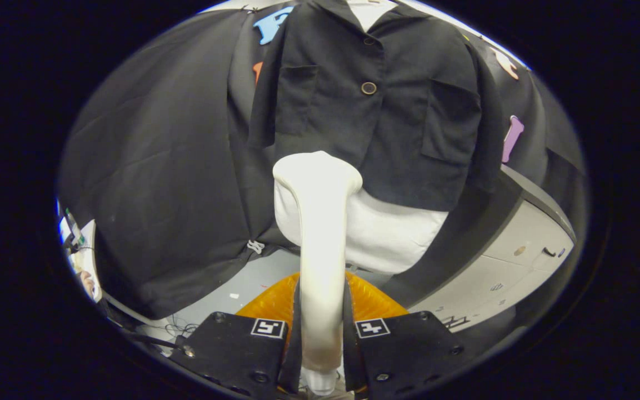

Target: Iron the clothes twice with a garment steamer, once on the left side and once on the right side.

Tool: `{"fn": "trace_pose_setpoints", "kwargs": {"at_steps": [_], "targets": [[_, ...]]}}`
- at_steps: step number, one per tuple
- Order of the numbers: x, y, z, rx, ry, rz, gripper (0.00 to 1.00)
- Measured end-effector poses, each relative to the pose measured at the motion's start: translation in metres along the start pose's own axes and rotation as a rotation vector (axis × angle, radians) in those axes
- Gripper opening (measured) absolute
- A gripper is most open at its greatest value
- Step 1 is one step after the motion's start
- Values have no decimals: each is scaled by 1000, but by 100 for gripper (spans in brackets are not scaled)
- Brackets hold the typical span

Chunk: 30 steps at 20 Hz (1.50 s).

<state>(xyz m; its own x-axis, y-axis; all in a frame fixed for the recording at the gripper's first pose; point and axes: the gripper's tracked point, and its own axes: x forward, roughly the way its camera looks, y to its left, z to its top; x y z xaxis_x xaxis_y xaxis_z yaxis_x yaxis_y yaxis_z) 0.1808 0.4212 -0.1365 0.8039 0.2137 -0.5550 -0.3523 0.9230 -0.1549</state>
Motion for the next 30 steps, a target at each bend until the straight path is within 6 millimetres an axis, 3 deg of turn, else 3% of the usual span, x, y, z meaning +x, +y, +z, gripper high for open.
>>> {"fn": "trace_pose_setpoints", "kwargs": {"at_steps": [2, 5, 12, 17, 24, 27, 30], "targets": [[-19, -10, -7, 20, -19, -1, 33], [-41, -41, -23, 20, -44, -38, 33], [-92, -141, -77, 110, -26, -194, 33], [-127, -193, -106, 196, -1, -289, 33], [-185, -245, -108, 213, -38, -370, 33], [-203, -253, -96, 207, -83, -361, 33], [-224, -273, -99, 204, -125, -348, 33]]}}
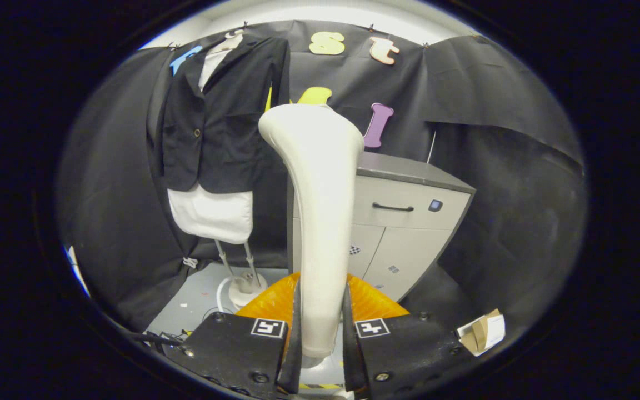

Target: Iron the clothes twice with a garment steamer, once on the left side and once on the right side.

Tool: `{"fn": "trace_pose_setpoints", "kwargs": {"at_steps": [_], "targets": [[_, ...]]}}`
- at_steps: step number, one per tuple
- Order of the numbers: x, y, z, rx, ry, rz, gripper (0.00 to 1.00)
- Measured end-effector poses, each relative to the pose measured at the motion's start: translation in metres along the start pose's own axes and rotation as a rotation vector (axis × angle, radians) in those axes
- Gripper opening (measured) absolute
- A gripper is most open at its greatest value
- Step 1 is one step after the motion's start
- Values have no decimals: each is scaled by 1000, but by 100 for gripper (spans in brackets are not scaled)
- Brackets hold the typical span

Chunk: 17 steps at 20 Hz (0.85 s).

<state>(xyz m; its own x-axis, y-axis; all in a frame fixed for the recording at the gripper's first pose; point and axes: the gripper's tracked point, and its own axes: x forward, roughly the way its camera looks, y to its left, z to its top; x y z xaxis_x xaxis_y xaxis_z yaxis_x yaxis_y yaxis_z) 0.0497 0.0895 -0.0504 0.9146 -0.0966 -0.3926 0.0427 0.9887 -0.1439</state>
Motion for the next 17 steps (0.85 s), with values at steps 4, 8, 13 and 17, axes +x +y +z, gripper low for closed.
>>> {"fn": "trace_pose_setpoints", "kwargs": {"at_steps": [4, 8, 13, 17], "targets": [[-20, -67, -14, 50, 17, -25, 33], [-33, -114, -28, 56, 24, -34, 33], [-45, -141, -36, 66, 18, -17, 33], [-50, -163, -47, 93, 34, -21, 33]]}}
